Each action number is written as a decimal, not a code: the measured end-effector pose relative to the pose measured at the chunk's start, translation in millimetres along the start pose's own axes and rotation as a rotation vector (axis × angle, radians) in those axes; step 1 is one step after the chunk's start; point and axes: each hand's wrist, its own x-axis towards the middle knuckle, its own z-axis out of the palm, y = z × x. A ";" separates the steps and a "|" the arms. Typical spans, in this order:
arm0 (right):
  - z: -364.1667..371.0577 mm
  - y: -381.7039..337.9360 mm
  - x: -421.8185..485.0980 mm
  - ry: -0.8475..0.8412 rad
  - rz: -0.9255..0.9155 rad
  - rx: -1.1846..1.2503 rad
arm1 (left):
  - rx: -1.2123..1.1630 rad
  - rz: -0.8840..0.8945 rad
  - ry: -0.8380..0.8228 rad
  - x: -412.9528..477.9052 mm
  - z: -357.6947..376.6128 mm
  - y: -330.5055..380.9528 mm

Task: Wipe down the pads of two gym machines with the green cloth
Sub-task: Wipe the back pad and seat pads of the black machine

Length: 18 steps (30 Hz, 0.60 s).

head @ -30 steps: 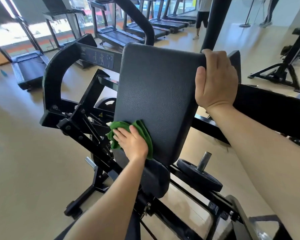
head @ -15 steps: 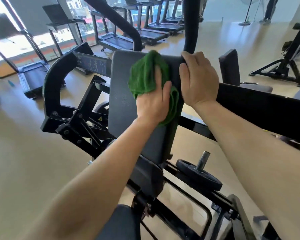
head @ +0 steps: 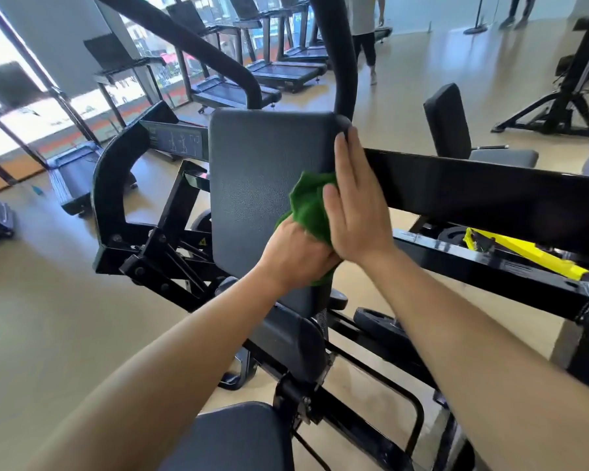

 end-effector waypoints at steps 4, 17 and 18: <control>13.3 -9.7 -25.6 0.048 0.033 -0.107 | 0.053 0.136 -0.039 -20.8 3.1 -7.1; -27.2 -11.2 79.7 0.235 0.228 0.140 | 0.030 0.175 0.294 55.6 -40.4 -41.3; -24.7 -15.1 80.3 0.262 0.257 0.150 | 0.030 0.181 0.333 49.2 -40.6 -40.5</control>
